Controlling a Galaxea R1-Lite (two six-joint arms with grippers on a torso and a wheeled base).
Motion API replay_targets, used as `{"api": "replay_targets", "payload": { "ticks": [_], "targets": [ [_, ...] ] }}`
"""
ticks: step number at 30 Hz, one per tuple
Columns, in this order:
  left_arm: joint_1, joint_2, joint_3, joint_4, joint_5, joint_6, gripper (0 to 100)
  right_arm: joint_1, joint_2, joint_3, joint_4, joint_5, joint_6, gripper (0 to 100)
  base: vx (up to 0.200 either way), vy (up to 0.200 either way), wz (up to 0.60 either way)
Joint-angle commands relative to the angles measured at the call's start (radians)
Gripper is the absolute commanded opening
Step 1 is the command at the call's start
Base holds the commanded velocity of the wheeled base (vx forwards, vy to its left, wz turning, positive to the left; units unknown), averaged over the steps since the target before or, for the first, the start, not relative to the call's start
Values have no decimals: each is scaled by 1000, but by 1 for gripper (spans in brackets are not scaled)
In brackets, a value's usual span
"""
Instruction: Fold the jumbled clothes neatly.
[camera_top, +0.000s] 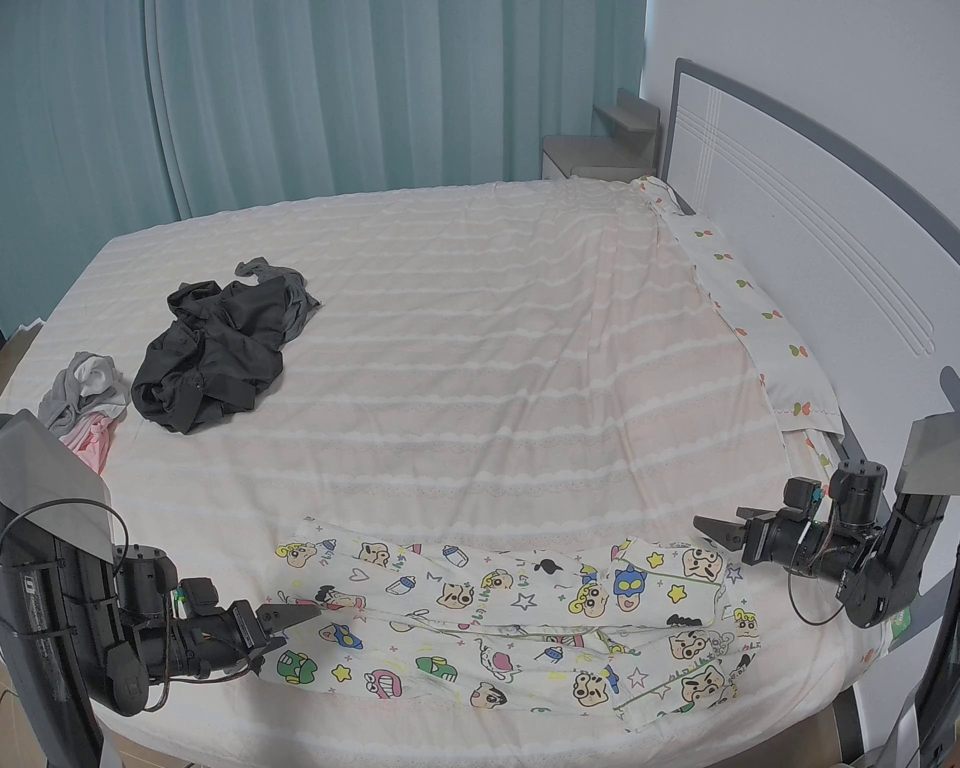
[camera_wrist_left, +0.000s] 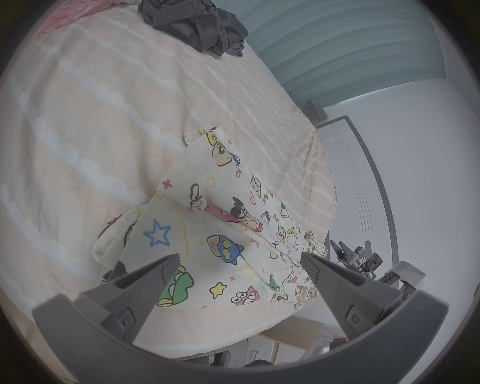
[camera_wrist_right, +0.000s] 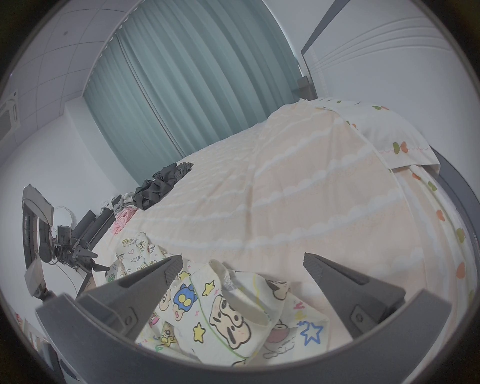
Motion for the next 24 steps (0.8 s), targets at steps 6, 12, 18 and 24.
{"api": "replay_targets", "payload": {
  "ticks": [6,12,18,24],
  "targets": [
    [0,1,12,-18,1,0,100,179,-142,-249,396,-12,-41,100,0,0,0],
    [0,1,13,-18,-1,1,100,234,-41,-292,428,-21,-132,100,0,0,0],
    [0,17,15,-18,1,35,100,234,20,-351,512,-22,-162,100,0,0,0],
    [0,17,15,-18,1,38,100,233,52,-356,531,-22,-198,100,0,0,0]
  ]
}}
